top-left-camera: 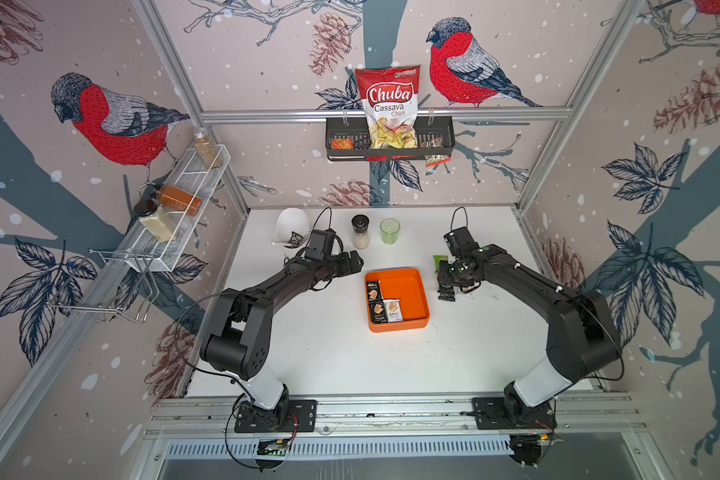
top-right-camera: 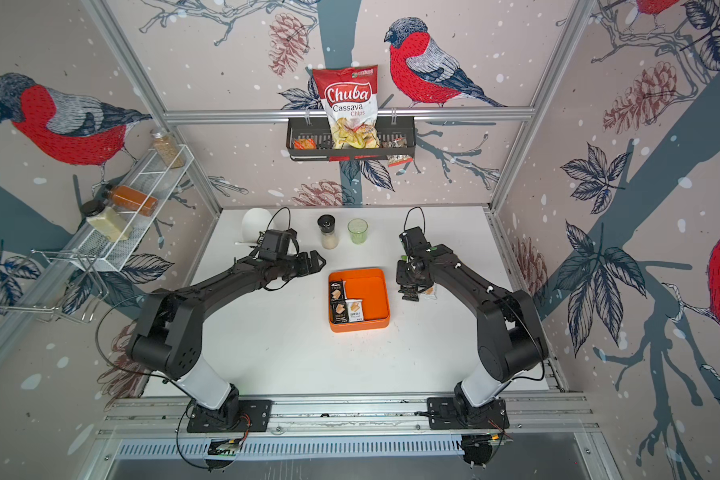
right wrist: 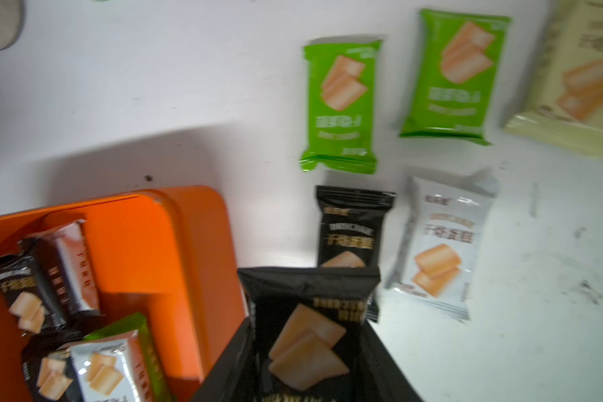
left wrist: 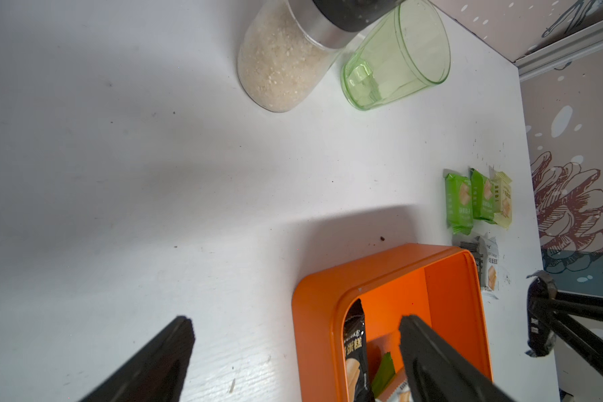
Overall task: Take the cookies out of the storage box
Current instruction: Place the cookie at the center of the board.
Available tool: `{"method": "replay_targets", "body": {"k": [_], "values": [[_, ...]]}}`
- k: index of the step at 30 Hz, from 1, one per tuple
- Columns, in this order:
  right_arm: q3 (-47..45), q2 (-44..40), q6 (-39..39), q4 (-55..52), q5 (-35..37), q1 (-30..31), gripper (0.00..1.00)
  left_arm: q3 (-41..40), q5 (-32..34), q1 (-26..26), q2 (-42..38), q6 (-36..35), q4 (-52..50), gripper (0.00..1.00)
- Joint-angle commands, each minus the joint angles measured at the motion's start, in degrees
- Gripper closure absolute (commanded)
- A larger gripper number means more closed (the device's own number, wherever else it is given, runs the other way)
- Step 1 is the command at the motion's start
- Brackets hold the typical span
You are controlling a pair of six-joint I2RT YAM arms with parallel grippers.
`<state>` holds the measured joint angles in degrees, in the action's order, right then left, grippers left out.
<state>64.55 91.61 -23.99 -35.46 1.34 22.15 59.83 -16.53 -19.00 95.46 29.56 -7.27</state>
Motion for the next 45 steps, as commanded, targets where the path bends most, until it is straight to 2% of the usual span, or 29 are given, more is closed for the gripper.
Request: {"method": "replay_targets", "body": {"k": [1,8,16,24,30,33,38,45], "values": [[-2.37,-1.39,-0.27,0.26,1.14,-5.13,0.55,0.82,-0.52,-0.37,0.45,-0.54,-0.2,0.04],[-4.79,-0.57,1.8,2.43,0.01,-17.05,0.54,0.05,0.32,-0.42,-0.05,-0.38,0.06,0.04],[-3.35,4.62,4.52,4.98,0.78,-21.36,0.55,-3.34,2.06,-0.43,-2.94,0.23,0.76,0.04],[-1.43,8.9,5.25,6.19,1.32,-21.19,0.54,-6.07,3.08,-0.42,-5.12,0.32,0.44,0.04],[-0.82,8.12,5.0,5.35,3.35,-20.8,0.38,-8.14,4.26,-0.42,-8.11,0.15,-0.19,0.04],[0.49,6.6,4.31,3.91,4.88,-19.69,0.35,-8.24,4.67,-0.42,-9.12,-0.78,-1.65,0.04],[2.64,3.24,2.19,1.77,6.09,-15.68,0.34,-7.55,4.09,-0.42,-9.75,-1.76,-3.13,0.04],[4.74,0.34,-2.03,3.54,5.1,-5.74,0.34,-6.84,4.06,-1.81,-10.04,-0.3,-3.45,0.04]]}}
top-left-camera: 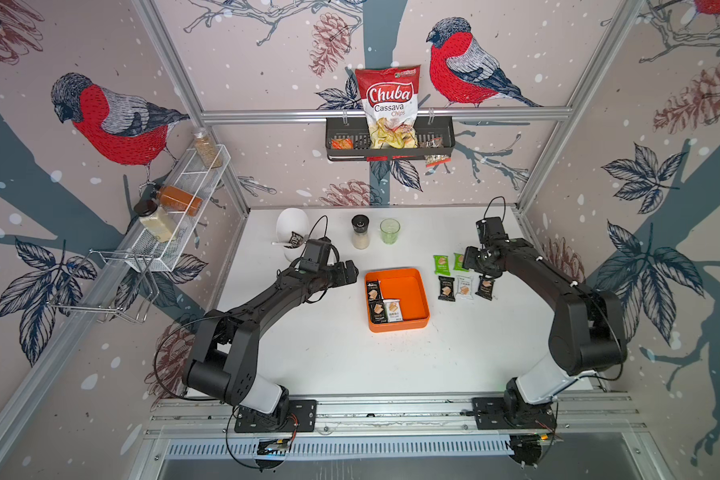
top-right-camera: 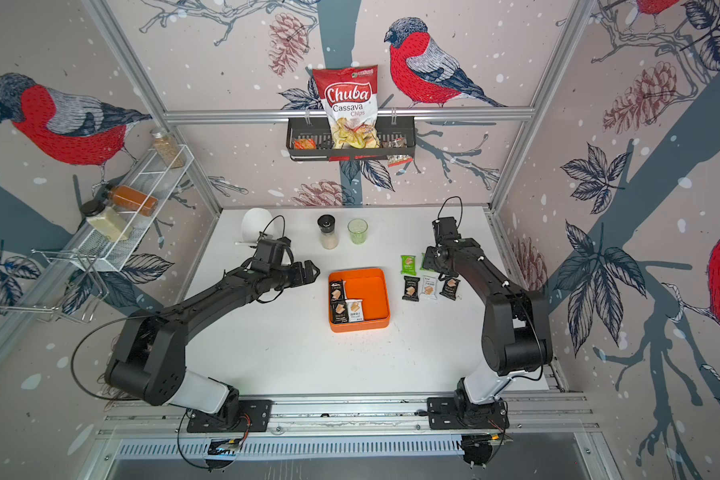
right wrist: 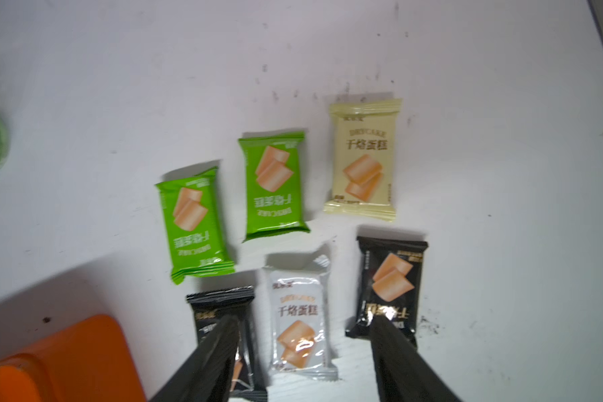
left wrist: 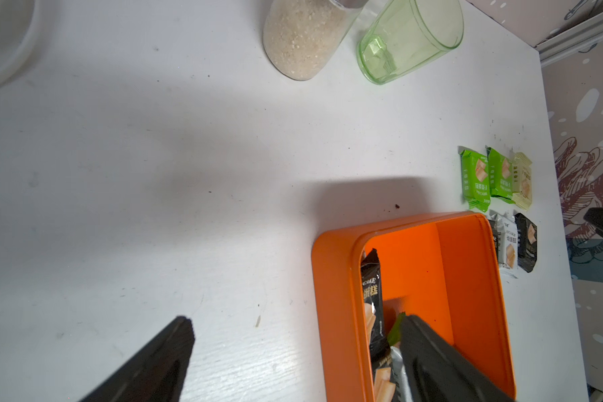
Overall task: Take the cookies out of the storage box
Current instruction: Place the cookie at the center of the board, then pick up the cookie from the storage box.
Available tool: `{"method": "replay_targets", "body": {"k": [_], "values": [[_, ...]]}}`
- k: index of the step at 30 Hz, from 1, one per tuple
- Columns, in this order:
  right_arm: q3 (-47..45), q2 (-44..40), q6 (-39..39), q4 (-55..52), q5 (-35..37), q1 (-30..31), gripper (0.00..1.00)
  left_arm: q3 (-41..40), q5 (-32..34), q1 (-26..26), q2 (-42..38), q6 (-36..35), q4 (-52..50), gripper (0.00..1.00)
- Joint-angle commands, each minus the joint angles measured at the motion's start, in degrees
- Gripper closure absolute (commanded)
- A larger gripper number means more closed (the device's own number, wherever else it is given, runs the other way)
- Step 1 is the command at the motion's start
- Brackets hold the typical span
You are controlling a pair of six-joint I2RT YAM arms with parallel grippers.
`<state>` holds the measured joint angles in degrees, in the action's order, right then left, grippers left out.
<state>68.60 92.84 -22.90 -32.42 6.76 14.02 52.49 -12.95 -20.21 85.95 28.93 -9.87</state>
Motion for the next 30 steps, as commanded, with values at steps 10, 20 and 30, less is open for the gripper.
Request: {"method": "replay_targets", "body": {"k": [10,20,30], "values": [[3.53,-1.43,-5.15,1.5,-3.27,8.1,0.34,5.92,8.61,-8.01,-0.26,7.85,-6.53,0.04],[-7.08,-11.27,-3.74,5.94,-7.04,4.33,0.34,9.33,21.05,-21.5,0.61,17.6,-16.03,0.08],[-15.39,-19.05,-3.95,11.16,-9.8,1.15,0.33,19.89,27.19,-28.4,9.45,18.58,-25.61,0.25]]}}
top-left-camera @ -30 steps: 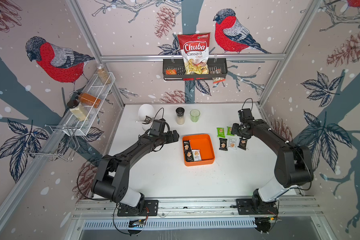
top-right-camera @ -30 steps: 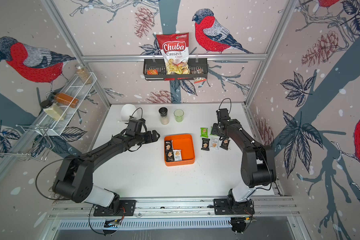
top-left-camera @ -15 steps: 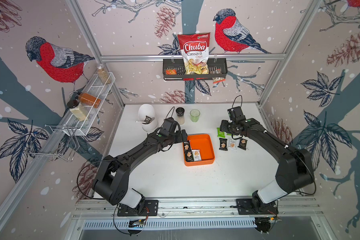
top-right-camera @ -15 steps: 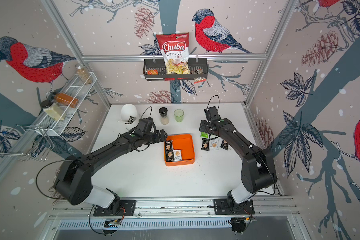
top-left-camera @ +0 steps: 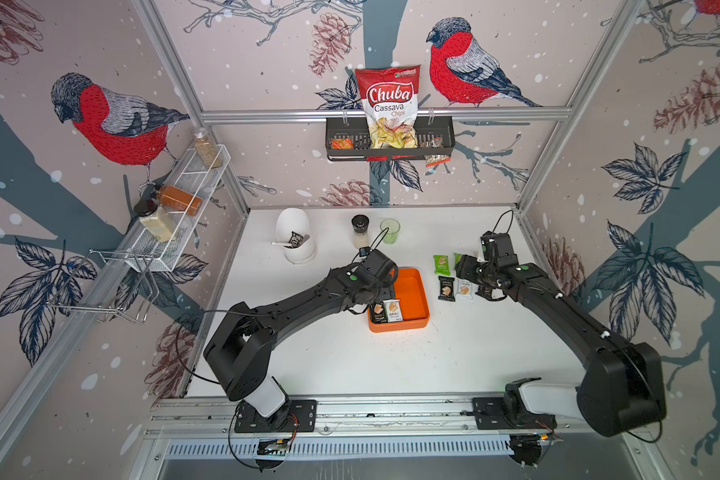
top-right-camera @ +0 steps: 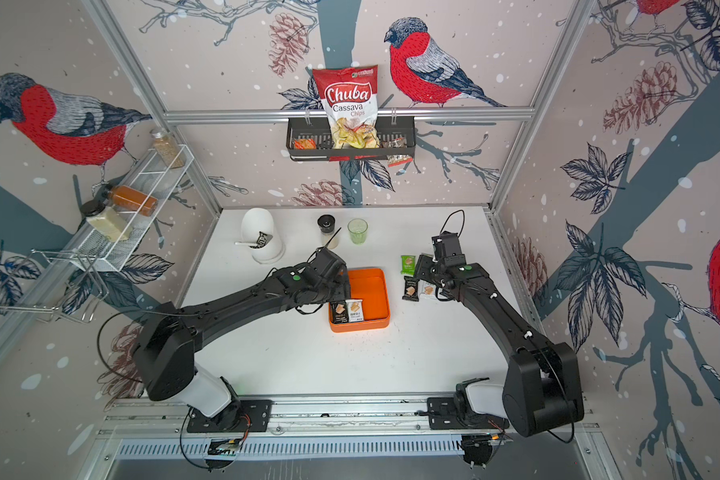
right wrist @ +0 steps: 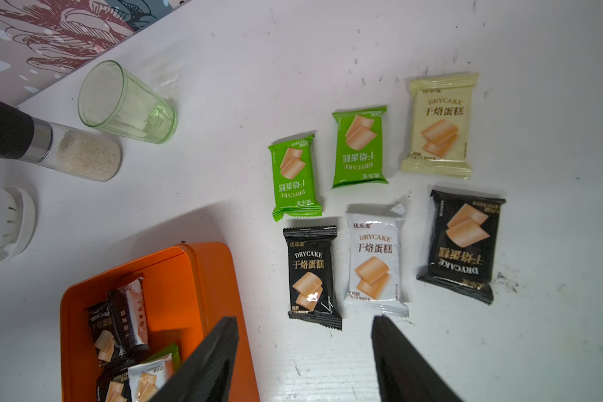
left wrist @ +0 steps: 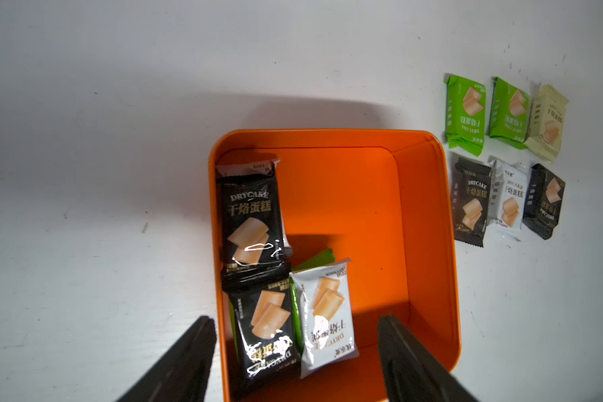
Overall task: Take the cookies out of the storage box
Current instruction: Pick up the cookie from the storage box.
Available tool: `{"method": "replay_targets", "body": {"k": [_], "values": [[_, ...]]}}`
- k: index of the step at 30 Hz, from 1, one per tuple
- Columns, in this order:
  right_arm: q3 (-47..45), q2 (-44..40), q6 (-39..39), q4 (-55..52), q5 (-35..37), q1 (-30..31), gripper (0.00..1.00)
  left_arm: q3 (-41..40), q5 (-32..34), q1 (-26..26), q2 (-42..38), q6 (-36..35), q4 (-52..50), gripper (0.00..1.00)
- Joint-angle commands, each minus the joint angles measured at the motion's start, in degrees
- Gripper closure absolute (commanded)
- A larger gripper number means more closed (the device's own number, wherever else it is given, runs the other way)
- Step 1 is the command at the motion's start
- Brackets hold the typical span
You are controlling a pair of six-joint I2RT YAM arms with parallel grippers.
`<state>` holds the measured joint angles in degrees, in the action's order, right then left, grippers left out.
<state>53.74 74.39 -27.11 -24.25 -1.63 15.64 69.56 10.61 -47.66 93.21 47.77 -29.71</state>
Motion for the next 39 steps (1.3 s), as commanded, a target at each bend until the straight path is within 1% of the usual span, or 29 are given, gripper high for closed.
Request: {"method": "replay_targets", "body": {"k": [1,4,7,11,14,18,23,30,39], "values": [[-0.36,-0.34,0.27,2.94,-1.74,-0.91,0.33,4.08,3.42,-1.23,3.49,-0.52,-6.76,0.27],[-0.12,0.63,0.39,3.52,-3.86,-1.97,0.33,7.2,4.95,-3.15,6.86,-1.18,-9.28,0.28],[-0.97,0.83,0.58,4.64,-3.56,-2.33,0.33,9.86,6.69,-4.93,10.57,-0.84,-11.29,0.27],[-1.98,0.13,1.05,4.65,-3.82,-3.54,0.33,14.23,7.07,-6.84,15.26,-1.08,-13.21,0.27],[-2.71,-0.56,1.82,4.48,-3.99,-4.42,0.33,16.08,6.54,-7.61,17.75,-0.6,-13.95,0.27],[-3.57,-0.96,2.37,4.39,-4.98,-5.77,0.33,16.68,5.66,-8.15,19.65,0.02,-13.97,0.29],[-4.23,-1.61,2.8,4.52,-5.25,-6.23,0.33,17.36,4.51,-8.66,21.77,0.55,-14.12,0.35],[-4.85,-1.89,3.09,4.56,-5.39,-6.32,0.33,17.29,4.56,-8.94,23.5,1.95,-14.81,0.35],[-5.0,-2.1,3.21,4.72,-6.02,-6.37,0.33,16.42,5.87,-9.29,23.42,3.43,-14.67,0.31]]}}
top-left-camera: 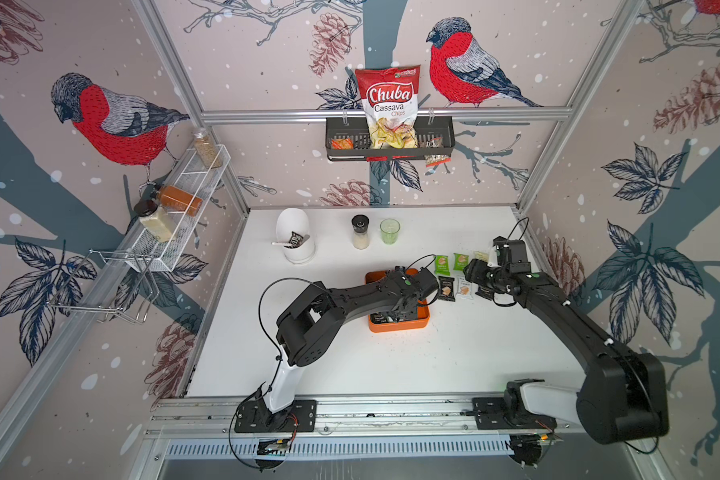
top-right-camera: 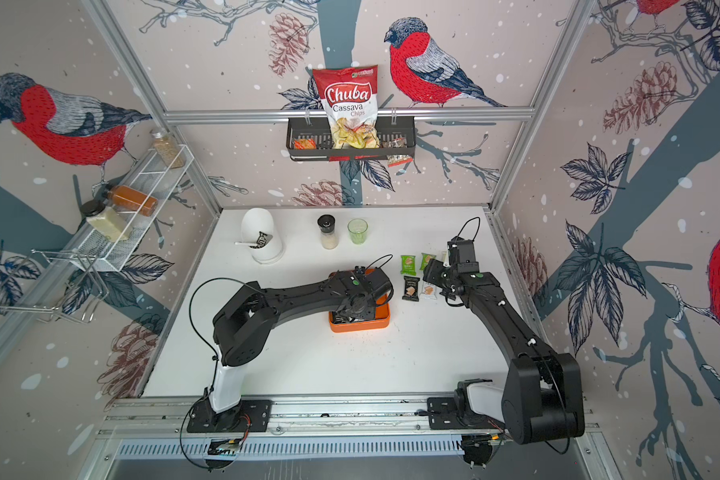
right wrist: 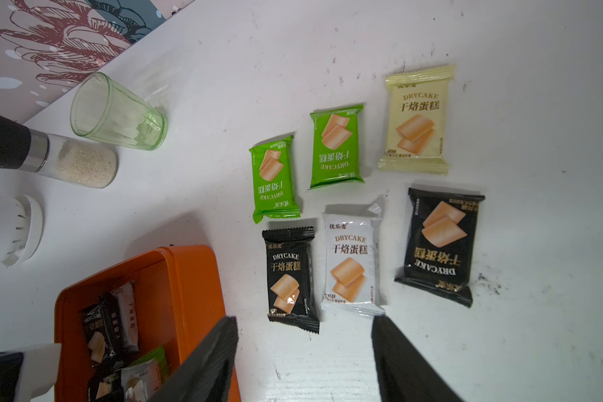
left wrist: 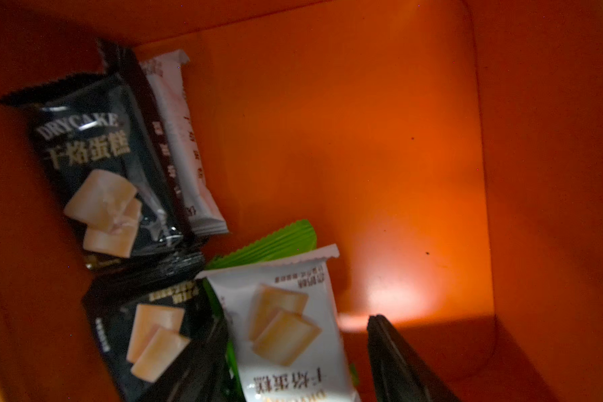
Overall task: Take the cookies out of the storage box
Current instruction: Pick up the cookie from the storage box.
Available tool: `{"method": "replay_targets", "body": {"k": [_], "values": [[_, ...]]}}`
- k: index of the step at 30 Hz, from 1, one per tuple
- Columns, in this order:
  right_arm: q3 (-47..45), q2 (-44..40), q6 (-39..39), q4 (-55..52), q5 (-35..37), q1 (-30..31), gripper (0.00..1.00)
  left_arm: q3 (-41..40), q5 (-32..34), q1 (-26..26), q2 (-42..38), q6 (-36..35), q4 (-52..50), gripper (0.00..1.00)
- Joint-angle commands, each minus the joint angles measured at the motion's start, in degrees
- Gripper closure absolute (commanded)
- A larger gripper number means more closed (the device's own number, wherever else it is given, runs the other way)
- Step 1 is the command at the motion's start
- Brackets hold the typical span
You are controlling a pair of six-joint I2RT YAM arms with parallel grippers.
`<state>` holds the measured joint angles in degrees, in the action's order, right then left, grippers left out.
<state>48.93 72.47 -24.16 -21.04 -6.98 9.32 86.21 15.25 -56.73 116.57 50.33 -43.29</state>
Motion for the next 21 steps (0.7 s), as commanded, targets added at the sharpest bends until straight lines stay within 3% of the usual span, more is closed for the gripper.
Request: {"method": "replay_targets", "body": {"k": [1,10,21], "values": [[-0.18,-0.22,0.25,1.61,-0.81,-0.08,0.33,-0.11,1.22,-0.22,0.22,0.83,-1.08,0.31],[-0.68,-0.41,0.25,1.78,-0.5,-0.18,0.33,-1.04,1.05,-0.27,0.63,0.74,-0.06,0.34],[-0.52,-0.44,0.24,1.44,-0.36,-0.71,0.33,0.25,1.09,-0.26,0.77,0.04,0.57,0.52]]}}
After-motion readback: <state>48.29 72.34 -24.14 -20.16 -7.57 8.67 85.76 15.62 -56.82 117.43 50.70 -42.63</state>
